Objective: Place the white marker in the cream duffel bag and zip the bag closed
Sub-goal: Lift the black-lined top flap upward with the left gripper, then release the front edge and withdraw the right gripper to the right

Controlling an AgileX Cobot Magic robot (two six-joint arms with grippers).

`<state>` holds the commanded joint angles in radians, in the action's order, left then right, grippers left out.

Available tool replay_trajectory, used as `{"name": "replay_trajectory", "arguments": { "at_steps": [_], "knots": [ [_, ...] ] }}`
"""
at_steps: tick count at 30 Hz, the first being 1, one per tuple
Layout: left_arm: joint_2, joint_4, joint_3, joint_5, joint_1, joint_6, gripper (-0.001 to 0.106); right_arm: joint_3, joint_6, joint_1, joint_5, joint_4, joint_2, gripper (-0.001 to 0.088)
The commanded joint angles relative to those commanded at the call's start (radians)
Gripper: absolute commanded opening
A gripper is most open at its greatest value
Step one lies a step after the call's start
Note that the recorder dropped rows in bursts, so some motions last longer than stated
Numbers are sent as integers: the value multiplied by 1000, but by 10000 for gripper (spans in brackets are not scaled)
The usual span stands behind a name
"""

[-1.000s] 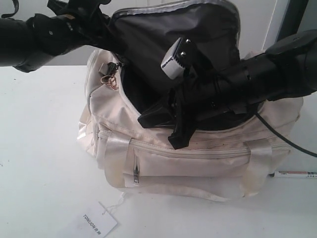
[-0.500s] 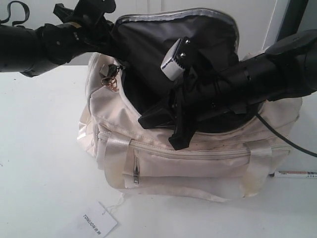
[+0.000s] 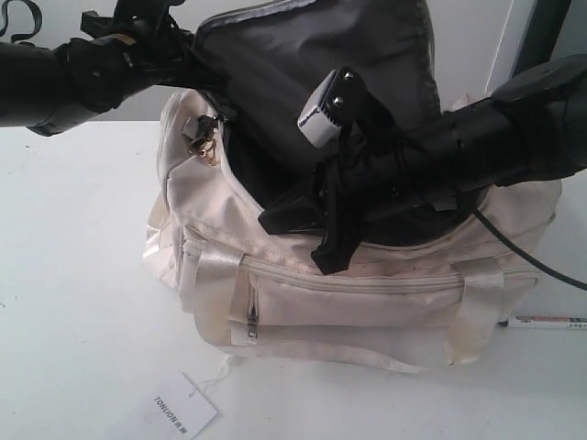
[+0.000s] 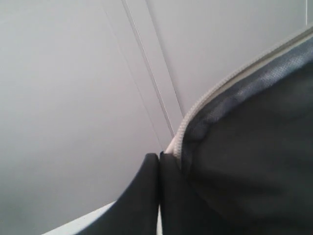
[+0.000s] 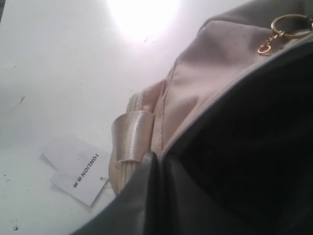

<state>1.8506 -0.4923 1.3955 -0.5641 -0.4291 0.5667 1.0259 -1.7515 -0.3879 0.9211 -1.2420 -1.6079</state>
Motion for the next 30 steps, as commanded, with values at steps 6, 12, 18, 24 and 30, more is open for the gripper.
{"name": "replay_trajectory", "arguments": {
  "at_steps": [6, 12, 18, 24, 30],
  "knots": [
    [41, 0, 48, 13, 0, -41, 0, 0, 0, 0, 0, 0, 0, 0],
    [43, 0, 50, 16, 0, -41, 0, 0, 0, 0, -31, 0, 0, 0],
    [43, 0, 50, 18, 0, -13, 0, 0, 2, 0, -71, -13, 0, 1],
    [43, 0, 50, 18, 0, -13, 0, 0, 2, 0, -79, -13, 0, 164],
    [43, 0, 50, 16, 0, -13, 0, 0, 2, 0, -79, -13, 0, 332]
  ]
}}
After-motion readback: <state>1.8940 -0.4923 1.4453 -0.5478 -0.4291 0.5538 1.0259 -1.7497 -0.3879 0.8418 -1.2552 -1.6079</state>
